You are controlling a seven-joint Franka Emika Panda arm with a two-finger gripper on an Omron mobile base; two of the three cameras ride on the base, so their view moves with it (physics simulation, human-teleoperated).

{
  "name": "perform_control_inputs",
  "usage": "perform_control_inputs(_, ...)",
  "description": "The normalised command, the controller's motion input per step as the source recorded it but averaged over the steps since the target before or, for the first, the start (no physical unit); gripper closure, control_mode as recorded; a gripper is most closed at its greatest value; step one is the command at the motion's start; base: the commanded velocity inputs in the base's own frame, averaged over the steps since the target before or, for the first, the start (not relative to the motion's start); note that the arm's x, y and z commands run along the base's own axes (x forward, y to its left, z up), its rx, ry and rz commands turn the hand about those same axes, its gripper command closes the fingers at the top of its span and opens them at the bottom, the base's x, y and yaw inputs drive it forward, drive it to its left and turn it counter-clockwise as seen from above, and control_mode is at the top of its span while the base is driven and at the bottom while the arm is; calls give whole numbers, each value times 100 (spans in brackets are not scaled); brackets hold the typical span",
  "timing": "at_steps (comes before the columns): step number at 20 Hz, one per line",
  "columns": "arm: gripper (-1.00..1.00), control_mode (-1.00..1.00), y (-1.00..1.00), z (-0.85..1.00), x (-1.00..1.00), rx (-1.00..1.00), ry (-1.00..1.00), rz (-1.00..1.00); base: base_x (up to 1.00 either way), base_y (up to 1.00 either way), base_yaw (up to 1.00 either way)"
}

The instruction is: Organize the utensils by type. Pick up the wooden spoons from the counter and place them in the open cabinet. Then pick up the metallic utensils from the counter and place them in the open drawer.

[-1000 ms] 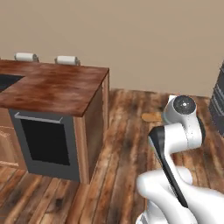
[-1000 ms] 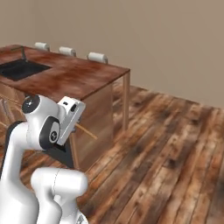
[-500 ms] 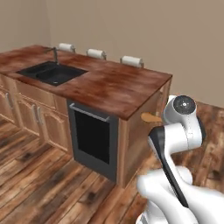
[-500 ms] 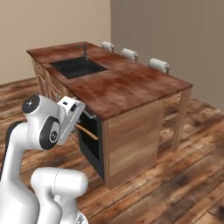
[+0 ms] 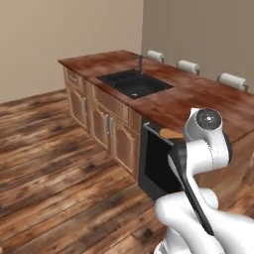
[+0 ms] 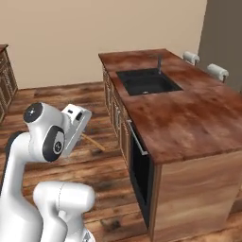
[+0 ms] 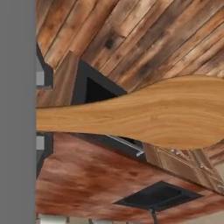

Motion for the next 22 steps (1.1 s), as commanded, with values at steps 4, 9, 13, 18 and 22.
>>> perform_control_inputs(4,100,100,0,0,0,0,0,0,100,4,53)
perform_control_inputs(9,100,100,0,0,0,0,0,0,100,0,49)
perform_control_inputs(13,100,100,0,0,0,0,0,0,100,0,49)
perform_control_inputs(18,100,100,0,0,0,0,0,0,100,0,47)
perform_control_inputs(22,100,100,0,0,0,0,0,0,100,-6,45)
